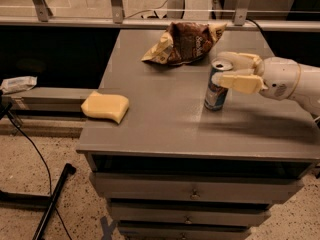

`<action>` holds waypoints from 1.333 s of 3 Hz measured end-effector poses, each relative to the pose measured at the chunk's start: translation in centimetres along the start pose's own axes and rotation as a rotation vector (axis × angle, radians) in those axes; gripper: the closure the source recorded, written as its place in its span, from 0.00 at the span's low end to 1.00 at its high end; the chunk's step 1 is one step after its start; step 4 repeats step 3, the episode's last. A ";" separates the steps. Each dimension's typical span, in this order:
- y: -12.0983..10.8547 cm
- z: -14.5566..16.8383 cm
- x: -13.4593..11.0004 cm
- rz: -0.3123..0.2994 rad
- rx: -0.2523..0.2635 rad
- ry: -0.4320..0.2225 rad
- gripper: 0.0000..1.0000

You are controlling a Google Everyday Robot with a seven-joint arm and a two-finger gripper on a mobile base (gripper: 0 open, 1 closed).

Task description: Place redbull can upright

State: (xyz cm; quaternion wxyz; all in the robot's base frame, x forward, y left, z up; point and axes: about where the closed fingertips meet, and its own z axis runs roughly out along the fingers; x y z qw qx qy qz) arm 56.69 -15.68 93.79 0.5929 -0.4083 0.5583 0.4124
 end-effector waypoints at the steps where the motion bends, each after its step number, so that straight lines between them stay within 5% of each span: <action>1: 0.0 0.0 -0.3 -0.004 0.000 0.004 0.00; 4: -0.8 -1.4 -2.0 -0.039 0.027 0.032 0.00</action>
Offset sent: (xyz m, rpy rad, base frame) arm 0.0039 -0.0410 0.0358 -0.0853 -0.0458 -0.0716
